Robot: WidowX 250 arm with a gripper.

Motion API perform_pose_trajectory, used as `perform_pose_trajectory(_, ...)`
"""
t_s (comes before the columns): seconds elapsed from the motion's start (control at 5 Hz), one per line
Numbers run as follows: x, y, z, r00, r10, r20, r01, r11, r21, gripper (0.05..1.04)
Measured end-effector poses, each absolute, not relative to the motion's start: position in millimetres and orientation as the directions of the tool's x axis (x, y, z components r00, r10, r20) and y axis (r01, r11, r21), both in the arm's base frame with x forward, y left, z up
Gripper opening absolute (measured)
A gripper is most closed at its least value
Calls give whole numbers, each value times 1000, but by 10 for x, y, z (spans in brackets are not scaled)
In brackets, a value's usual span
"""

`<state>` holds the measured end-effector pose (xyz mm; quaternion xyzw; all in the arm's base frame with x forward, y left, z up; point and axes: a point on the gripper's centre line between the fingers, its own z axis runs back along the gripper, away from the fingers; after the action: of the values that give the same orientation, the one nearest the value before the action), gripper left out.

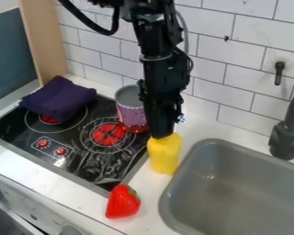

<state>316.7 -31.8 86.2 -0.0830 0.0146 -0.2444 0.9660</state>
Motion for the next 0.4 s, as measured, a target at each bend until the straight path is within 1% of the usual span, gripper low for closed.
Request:
perform_pose_trajectory(0.2, 3155, -317, 877, 868, -497, -18, 489, 859, -148, 139)
perform_pose_trajectory(0.4, 3131, -275, 878, 877, -477, -50, 468, 874, -134, 354)
